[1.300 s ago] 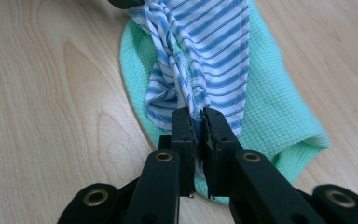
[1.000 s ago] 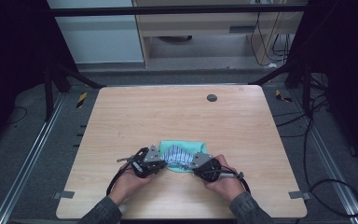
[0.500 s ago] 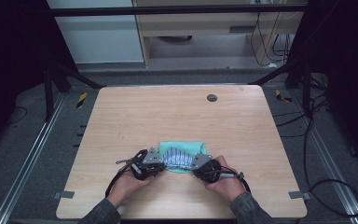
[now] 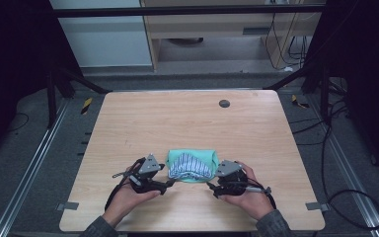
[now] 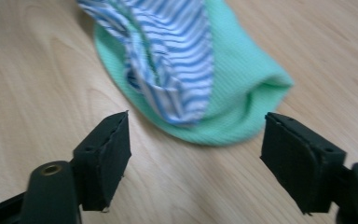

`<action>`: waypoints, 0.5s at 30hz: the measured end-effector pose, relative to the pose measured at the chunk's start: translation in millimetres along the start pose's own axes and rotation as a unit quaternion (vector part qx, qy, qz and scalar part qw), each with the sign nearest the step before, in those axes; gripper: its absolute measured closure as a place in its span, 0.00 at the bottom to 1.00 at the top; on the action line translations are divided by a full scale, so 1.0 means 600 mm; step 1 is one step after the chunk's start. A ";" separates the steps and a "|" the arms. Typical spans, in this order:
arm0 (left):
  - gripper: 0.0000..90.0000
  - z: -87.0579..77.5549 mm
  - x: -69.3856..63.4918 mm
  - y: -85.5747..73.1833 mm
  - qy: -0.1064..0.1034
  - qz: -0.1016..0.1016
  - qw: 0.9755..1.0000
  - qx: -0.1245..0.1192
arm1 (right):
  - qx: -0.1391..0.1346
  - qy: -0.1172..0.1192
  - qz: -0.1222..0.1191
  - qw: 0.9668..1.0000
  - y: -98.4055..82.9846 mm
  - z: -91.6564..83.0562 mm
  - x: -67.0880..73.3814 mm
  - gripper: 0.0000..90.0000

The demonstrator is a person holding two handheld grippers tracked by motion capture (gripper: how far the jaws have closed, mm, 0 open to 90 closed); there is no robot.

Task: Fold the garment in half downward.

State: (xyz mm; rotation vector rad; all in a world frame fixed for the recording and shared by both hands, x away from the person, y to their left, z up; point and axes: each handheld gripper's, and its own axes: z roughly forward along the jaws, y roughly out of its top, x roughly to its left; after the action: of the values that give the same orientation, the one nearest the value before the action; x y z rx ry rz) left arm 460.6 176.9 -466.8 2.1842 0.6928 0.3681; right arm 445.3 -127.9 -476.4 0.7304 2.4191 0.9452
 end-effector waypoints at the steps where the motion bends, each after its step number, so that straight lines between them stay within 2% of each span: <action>1: 0.25 -0.001 0.007 0.000 0.010 -0.005 1.000 0.004 | -0.001 -0.007 0.007 1.000 -0.004 -0.004 -0.005 0.24; 2: 0.17 -0.001 0.021 -0.002 0.021 -0.014 1.000 0.010 | 0.000 -0.021 0.026 0.999 -0.012 -0.008 -0.018 0.21; 4: 0.15 -0.001 0.029 -0.004 0.027 -0.022 0.999 0.011 | 0.006 -0.034 0.051 0.998 -0.021 -0.010 -0.033 0.19; 5: 0.15 -0.001 0.037 -0.005 0.031 -0.031 0.999 0.012 | 0.006 -0.034 0.051 0.998 -0.021 -0.010 -0.033 0.19; 8: 0.13 -0.002 0.060 -0.009 0.044 -0.043 0.998 0.017 | 0.007 -0.048 0.086 0.995 -0.034 -0.012 -0.054 0.15; 9: 0.12 -0.002 0.067 -0.011 0.050 -0.045 0.998 0.018 | 0.008 -0.060 0.108 0.992 -0.044 -0.012 -0.070 0.13; 10: 0.12 -0.002 0.073 -0.012 0.055 -0.046 0.997 0.021 | 0.008 -0.060 0.108 0.992 -0.044 -0.012 -0.070 0.13; 11: 0.10 0.000 0.084 -0.016 0.062 -0.050 0.996 0.026 | 0.010 -0.072 0.137 0.988 -0.055 -0.010 -0.085 0.10; 13: 0.10 0.003 0.108 -0.030 0.083 -0.070 0.994 0.031 | 0.016 -0.085 0.157 0.984 -0.064 -0.008 -0.097 0.10; 14: 0.10 0.003 0.108 -0.030 0.083 -0.070 0.994 0.031 | 0.016 -0.085 0.157 0.984 -0.064 -0.008 -0.097 0.10; 15: 0.10 0.004 0.119 -0.038 0.092 -0.079 0.992 0.032 | 0.015 -0.095 0.169 0.981 -0.069 -0.006 -0.103 0.09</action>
State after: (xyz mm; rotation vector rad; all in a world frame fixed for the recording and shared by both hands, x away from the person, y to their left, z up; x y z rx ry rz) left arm 511.1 229.5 -483.2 2.1544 0.9853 0.4728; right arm 477.4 -193.4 -491.1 1.2127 2.1870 0.9159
